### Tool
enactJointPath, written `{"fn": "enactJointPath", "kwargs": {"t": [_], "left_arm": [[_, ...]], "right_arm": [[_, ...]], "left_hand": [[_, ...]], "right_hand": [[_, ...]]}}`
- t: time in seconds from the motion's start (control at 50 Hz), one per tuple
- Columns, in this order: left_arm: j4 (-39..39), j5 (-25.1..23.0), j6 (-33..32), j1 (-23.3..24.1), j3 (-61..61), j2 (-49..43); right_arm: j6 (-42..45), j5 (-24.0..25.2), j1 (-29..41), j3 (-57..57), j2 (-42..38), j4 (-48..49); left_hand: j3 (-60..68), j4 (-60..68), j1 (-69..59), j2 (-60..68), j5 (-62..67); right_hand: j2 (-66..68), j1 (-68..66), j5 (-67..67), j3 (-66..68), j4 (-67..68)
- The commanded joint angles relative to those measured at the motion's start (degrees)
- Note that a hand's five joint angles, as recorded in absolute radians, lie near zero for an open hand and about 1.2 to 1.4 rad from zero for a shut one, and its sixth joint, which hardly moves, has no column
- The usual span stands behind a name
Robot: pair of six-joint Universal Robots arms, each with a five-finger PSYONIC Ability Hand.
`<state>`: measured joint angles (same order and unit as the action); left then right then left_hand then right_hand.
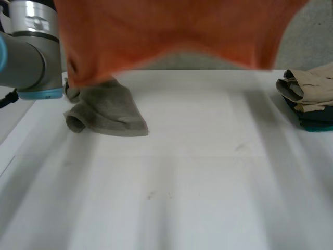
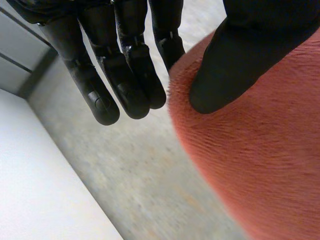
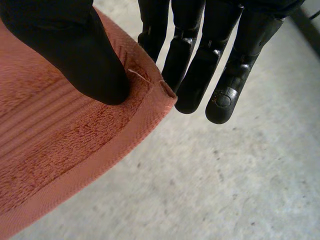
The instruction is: Fold the laundry.
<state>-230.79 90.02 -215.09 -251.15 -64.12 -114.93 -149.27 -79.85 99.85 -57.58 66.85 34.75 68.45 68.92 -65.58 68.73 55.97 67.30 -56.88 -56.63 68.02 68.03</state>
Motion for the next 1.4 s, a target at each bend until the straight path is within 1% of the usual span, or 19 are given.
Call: {"fn": "enactJointPath", "kwargs": {"t": [0.02, 0.08, 0.16, 0.28, 0.38, 0.48, 0.5, 0.6, 0.64, 0.66, 0.72, 0.82, 0.94, 1.02, 1.1, 1.12, 1.2, 1.28, 1.4], "left_arm": [[2.9, -2.0, 3.2, -1.3, -11.4, 2.9], [3.4, -2.0, 3.4, -1.4, -15.8, 3.8], [3.5, -2.6, 3.3, -1.3, -24.2, 5.2], [3.4, -5.8, 2.9, -1.8, -37.2, 5.8], [3.7, -6.8, 2.5, -2.6, -44.5, 5.8], [6.3, -6.8, 0.8, -3.1, -49.9, 6.5], [8.1, -6.9, 0.3, -3.4, -51.0, 6.7], [12.5, -7.1, 0.3, -4.1, -52.5, 6.7], [13.0, -7.1, 0.3, -4.6, -52.5, 6.5], [13.0, -7.1, 0.4, -5.4, -52.4, 6.4], [13.0, -8.1, 0.5, -6.7, -52.2, 6.1], [12.3, -9.9, 0.7, -9.4, -51.8, 6.1], [11.8, -10.7, 1.7, -12.3, -51.7, 6.0], [12.4, -11.5, 4.0, -14.1, -51.9, 6.0], [13.4, -14.1, 7.2, -15.1, -52.3, 6.0], [14.7, -15.3, 8.4, -15.3, -52.3, 6.0], [18.8, -17.5, 9.7, -15.5, -52.0, 6.0], [21.1, -17.9, 9.7, -15.9, -51.5, 6.0], [21.6, -17.5, 9.9, -16.3, -49.3, 4.5]], "right_arm": [[-3.0, 0.6, -0.2, -4.9, 1.2, -3.1], [-2.8, 1.3, -0.1, -7.9, 1.2, -4.4], [-2.9, 3.8, -0.7, -16.5, 0.9, -8.0], [-2.4, 7.6, -0.8, -29.1, 0.8, -12.5], [-0.9, 9.5, -1.1, -37.2, 1.0, -16.0], [1.7, 10.0, -5.6, -43.2, 2.1, -23.6], [2.2, 10.1, -6.3, -43.8, 2.4, -24.8], [4.4, 10.8, -9.8, -45.1, 2.8, -28.2], [4.6, 11.7, -11.7, -45.3, 2.7, -28.3], [4.5, 12.1, -12.2, -45.3, 2.7, -28.3], [4.5, 14.0, -13.7, -45.4, 2.5, -28.3], [3.8, 15.3, -14.8, -45.4, 2.1, -28.2], [3.6, 15.5, -15.6, -45.3, 2.1, -28.0], [3.5, 15.6, -15.6, -45.5, 2.1, -27.9], [3.5, 15.6, -15.6, -45.6, 2.1, -27.9], [3.6, 15.6, -15.6, -45.6, 2.1, -27.9], [3.5, 15.6, -15.6, -45.8, 2.1, -27.8], [3.5, 15.7, -15.5, -45.8, 2.1, -27.8], [3.5, 15.7, -15.5, -45.7, 2.0, -27.8]], "left_hand": [[11.6, 11.1, -14.4, 11.3, 14.0], [11.6, 11.1, -14.4, 11.3, 14.0], [11.6, 11.1, -14.4, 11.3, 14.0], [11.6, 11.1, -14.4, 11.3, 14.0], [11.6, 11.1, -14.4, 11.3, 14.0], [11.6, 11.1, -14.4, 11.3, 14.0], [11.6, 11.1, -14.4, 11.3, 14.0], [11.6, 11.1, -14.4, 11.3, 14.0], [4.1, 3.6, -6.9, 3.8, 6.5], [-7.0, -7.5, 4.1, -7.3, -4.5], [-19.7, -20.1, 16.8, -20.0, -17.2], [-29.8, -30.3, 26.9, -30.1, -27.3], [-30.1, -30.6, 27.3, -30.4, -27.7], [-29.1, -29.6, 26.3, -29.4, -26.7], [-29.0, -29.4, 26.1, -29.2, -26.5], [-28.6, -29.1, 25.8, -28.9, -26.2], [-28.6, -29.1, 25.8, -28.9, -26.1], [-28.8, -29.3, 25.9, -29.1, -26.3], [-28.6, -29.1, 25.8, -28.9, -26.1]], "right_hand": [[12.7, -23.1, -13.4, 12.0, 12.0], [12.7, -23.1, -13.4, 12.0, 12.0], [12.7, -23.1, -13.4, 12.0, 12.0], [12.7, -23.1, -13.4, 12.0, 12.0], [12.7, -23.1, -13.4, 12.0, 12.0], [12.7, -23.1, -13.4, 12.0, 12.0], [12.7, -23.1, -13.4, 12.0, 12.0], [12.7, -23.1, -13.4, 12.0, 12.0], [12.7, -23.1, -13.4, 12.0, 12.0], [12.7, -23.1, -13.4, 12.0, 12.0], [12.7, -23.1, -13.4, 12.0, 12.0], [12.7, -23.1, -13.4, 12.0, 12.0], [12.7, -23.1, -13.4, 12.0, 12.0], [12.7, -23.1, -13.4, 12.0, 12.0], [12.7, -23.1, -13.4, 12.0, 12.0], [12.7, -23.1, -13.4, 12.0, 12.0], [12.7, -23.1, -13.4, 12.0, 12.0], [12.7, -23.1, -13.4, 12.0, 12.0], [12.7, -23.1, -13.4, 12.0, 12.0]]}}
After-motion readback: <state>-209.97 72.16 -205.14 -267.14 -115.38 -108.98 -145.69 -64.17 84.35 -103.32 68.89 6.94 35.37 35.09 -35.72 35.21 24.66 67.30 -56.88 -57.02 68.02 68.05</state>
